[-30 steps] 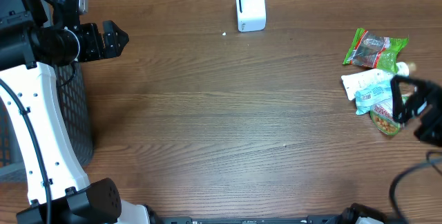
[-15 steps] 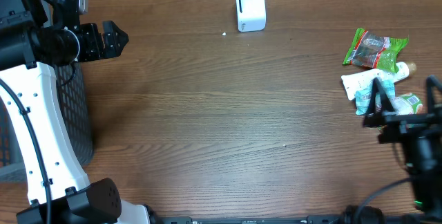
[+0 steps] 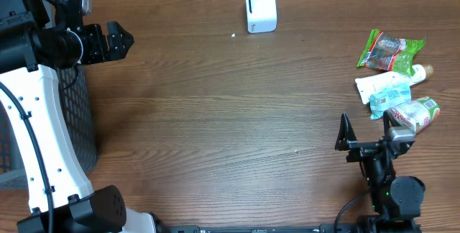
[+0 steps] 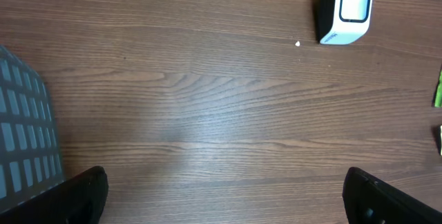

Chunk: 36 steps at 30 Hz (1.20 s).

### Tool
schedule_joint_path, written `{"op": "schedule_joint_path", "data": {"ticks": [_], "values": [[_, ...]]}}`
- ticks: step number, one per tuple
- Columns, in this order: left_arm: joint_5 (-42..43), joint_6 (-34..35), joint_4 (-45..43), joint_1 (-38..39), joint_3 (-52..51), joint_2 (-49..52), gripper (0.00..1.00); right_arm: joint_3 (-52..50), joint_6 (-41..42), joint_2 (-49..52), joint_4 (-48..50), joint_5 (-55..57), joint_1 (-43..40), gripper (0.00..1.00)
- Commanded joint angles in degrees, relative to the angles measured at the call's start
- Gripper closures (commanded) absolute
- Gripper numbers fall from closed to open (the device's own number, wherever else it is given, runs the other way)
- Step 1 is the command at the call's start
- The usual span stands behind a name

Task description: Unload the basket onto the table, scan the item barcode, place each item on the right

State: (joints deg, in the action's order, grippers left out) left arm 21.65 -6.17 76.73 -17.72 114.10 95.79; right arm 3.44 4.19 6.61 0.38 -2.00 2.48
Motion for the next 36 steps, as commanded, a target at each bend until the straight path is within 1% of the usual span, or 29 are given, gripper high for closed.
{"op": "schedule_joint_path", "data": {"ticks": [1,4,8,36], "values": [[-0.04,0.17,-0.09,-0.26,0.59,-0.22,0.00,-3.02,-0.33,-3.96,-1.27,2.05,0.90,0.00],[-0.02,0.17,-0.09,-0.26,0.59,-0.22,0.00,-2.99,-0.20,-6.23,-5.33,2.60,1.46,0.00],[-0.04,0.17,-0.09,-0.26,0.59,-0.22,0.00,-2.99,0.68,-6.49,-5.09,0.87,1.49,0.00],[-0.02,0.17,-0.09,-0.26,0.59,-0.22,0.00,-2.99,0.66,-6.45,-5.11,0.90,1.46,0.00]]}}
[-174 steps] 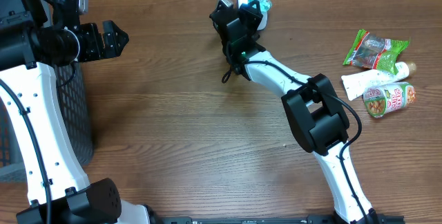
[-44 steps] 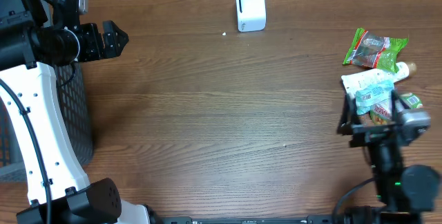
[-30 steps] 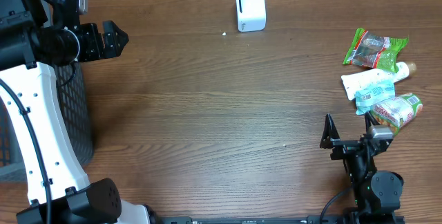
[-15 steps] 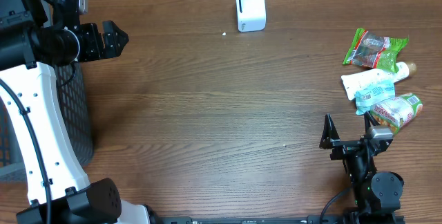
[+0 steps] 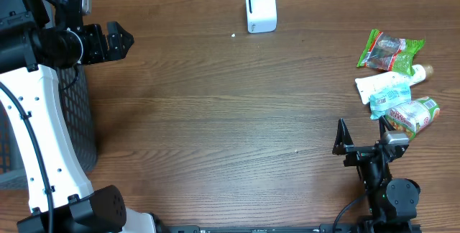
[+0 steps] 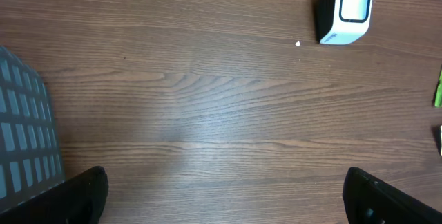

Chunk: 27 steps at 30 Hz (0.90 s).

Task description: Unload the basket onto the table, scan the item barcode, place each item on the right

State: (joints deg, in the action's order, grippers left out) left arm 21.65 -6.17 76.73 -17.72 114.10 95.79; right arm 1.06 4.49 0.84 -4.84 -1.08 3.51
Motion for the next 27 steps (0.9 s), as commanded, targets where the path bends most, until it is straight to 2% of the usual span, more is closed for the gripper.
{"op": "schedule_joint_path", "data": {"ticks": [1,10,16,21,27], "values": [[-0.09,0.17,-0.09,-0.26,0.59,-0.22,0.00,-0.61,0.35,-0.68,0.09,-0.02,0.44,0.00],[-1.27,0.17,-0.13,1.25,-0.09,-1.60,0.00,-0.61,0.35,-0.68,0.11,-0.02,0.44,0.00],[-3.26,-1.57,-1.84,8.13,-11.32,-10.16,0.00,-0.61,0.35,-0.68,0.11,-0.02,0.44,0.00],[-8.57,-1.53,-18.75,13.05,-29.90,-22.56,0.00,-0.61,0.35,-0.68,0.11,-0.02,0.44,0.00],[-8.11,2.36,-47.25,13.22,-57.27,-39.15,0.00,-0.61,0.35,-0.68,0.09,-0.02,0.44,0.00]]}}
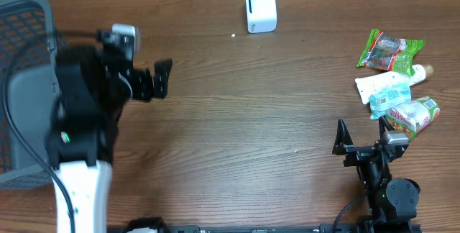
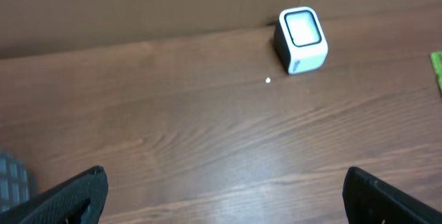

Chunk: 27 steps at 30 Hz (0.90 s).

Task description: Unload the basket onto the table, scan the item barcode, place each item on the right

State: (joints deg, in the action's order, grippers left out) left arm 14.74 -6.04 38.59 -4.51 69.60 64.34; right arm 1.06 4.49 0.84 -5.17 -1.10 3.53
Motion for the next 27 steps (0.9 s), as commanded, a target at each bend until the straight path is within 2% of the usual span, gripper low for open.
{"op": "schedule_joint_path", "data": {"ticks": [1,7,13,19,25,27], "values": [[-1.20,2.80,-13.42,0.02,-17.00,-10.36,0.00,-0.61,0.35,-0.68,0.42,0.00,0.42,0.00],[-1.33,4.37,-33.62,0.02,-36.70,-23.12,0.00,-0.61,0.35,-0.68,0.44,0.00,0.42,0.00],[-1.66,4.39,-46.05,0.04,-51.49,-34.36,0.00,-0.61,0.35,-0.68,0.42,0.00,0.42,0.00],[-3.72,4.35,-49.16,0.04,-61.44,-45.31,0.00,-0.61,0.35,-0.68,0.42,0.00,0.42,0.00],[-6.10,4.33,-49.09,0.04,-68.89,-55.82,0.00,-0.61,0.35,-0.68,0.42,0.00,0.42,0.00],[-6.64,4.33,-46.27,0.11,-69.33,-58.77,0.00,-0.61,0.35,-0.68,0.44,0.00,0.42,0.00]]}}
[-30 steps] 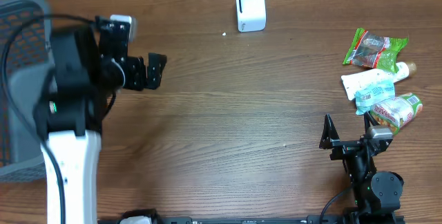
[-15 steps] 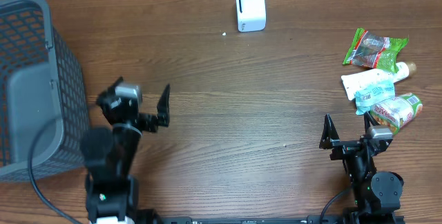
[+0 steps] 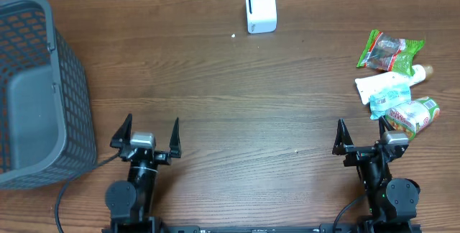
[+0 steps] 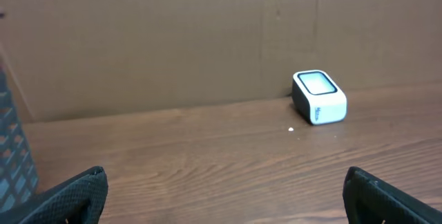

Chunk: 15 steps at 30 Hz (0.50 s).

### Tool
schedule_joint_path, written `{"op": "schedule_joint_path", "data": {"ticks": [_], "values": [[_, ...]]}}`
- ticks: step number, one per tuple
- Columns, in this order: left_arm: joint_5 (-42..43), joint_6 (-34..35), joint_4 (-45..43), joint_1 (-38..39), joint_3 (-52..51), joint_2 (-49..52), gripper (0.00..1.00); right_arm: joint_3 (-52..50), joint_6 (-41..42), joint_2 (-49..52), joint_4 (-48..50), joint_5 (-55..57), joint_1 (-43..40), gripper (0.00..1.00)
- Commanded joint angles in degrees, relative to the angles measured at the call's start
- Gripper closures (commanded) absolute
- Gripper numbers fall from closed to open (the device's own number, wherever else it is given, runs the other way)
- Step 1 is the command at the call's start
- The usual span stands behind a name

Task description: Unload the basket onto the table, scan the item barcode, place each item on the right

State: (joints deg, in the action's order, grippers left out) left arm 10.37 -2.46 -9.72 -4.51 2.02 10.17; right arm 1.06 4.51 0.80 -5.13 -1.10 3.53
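The white barcode scanner (image 3: 260, 7) stands at the table's far edge, its window (image 4: 318, 84) facing up and forward in the left wrist view. Several packaged items lie at the right: a green snack bag (image 3: 389, 52), a white tube (image 3: 388, 85) and a wrapped pack (image 3: 413, 114). My left gripper (image 3: 149, 134) rests low near the front left, open and empty, its fingertips (image 4: 76, 196) wide apart. My right gripper (image 3: 359, 134) sits near the front right, open, just left of the wrapped pack.
A grey mesh basket (image 3: 36, 89) fills the left side of the table. A small white speck (image 3: 233, 35) lies near the scanner. A brown cardboard wall (image 4: 173, 37) backs the table.
My left arm has dropped from a raised pose over the left-middle of the table to a low rest at the front left. Its camera now looks level at the scanner. The basket is uncovered.
At first my left arm was raised over the basket at the far left, open, looking down at the table; my right gripper stood beside the wrapped pack. Then the right gripper sat slightly lower. Then the left arm had swung inward, and now it is folded down at the front.
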Motion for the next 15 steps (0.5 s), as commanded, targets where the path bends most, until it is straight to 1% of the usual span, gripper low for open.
{"op": "schedule_joint_path", "data": {"ticks": [1,5,6,7,15], "values": [[-2.38,0.72,3.37,0.13,-1.75,-5.95,0.00,-0.61,0.33,-0.63,0.39,0.00,0.42,0.00],[-4.42,0.74,8.09,0.15,-1.75,-8.85,0.00,-0.61,0.33,-0.63,0.39,0.00,0.42,0.00],[-4.52,0.74,9.86,0.15,-1.75,-9.53,0.00,-0.61,0.33,-0.63,0.37,0.00,0.42,0.00],[-4.63,0.74,13.49,0.24,-1.75,-10.01,0.00,-0.61,0.33,-0.63,0.37,0.00,0.42,0.00],[-4.59,0.96,13.68,1.97,-1.75,-10.03,0.00,-0.61,0.33,-0.63,0.37,-0.02,0.42,0.00]]}}
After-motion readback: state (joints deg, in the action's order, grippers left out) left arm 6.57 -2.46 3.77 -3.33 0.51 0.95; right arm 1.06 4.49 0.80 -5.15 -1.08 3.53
